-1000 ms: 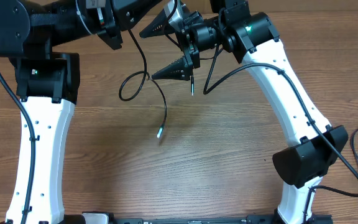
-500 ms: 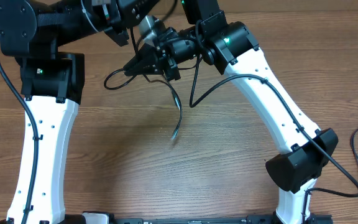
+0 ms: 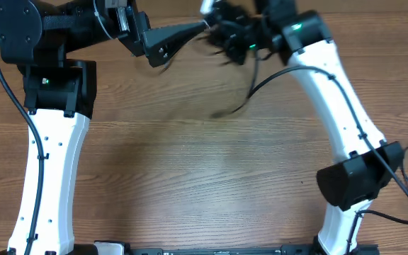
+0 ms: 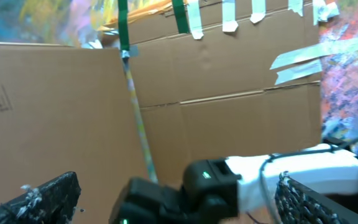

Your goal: Untangle cables

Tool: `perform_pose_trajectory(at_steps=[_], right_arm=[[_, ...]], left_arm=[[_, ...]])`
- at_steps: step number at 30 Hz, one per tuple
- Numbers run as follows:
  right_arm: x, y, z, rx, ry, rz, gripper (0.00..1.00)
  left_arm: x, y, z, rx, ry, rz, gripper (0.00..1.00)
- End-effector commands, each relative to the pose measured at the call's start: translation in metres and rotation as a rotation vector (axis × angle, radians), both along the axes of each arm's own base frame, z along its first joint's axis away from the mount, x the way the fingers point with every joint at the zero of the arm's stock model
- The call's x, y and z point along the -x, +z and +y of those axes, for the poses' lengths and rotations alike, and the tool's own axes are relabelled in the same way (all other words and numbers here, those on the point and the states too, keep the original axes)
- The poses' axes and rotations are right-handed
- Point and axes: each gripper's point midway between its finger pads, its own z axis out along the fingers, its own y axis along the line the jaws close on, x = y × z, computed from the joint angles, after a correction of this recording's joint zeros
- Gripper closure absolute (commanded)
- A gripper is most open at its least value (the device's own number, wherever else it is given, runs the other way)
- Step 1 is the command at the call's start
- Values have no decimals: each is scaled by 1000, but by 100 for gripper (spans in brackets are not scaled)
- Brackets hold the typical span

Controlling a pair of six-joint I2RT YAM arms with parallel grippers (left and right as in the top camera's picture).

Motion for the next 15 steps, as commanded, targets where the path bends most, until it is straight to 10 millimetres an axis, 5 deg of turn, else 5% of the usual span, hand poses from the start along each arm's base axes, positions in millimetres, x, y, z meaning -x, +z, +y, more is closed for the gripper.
perform_pose_trajectory(at_steps=[1, 5, 10, 15], right_arm=[[-45, -12, -125, 301, -439, -62, 96], [-51, -10, -263, 502, -782, -59, 96], [-21, -9, -410, 555, -1079, 10, 96], [28, -14, -518, 431, -1271, 85, 96]], left_arm=[[9, 0, -2, -23, -49, 14, 0], [15, -4, -3, -46, -86, 29, 1], [22, -9, -4, -71, -137, 82, 0], [25, -9, -4, -74, -152, 94, 0]])
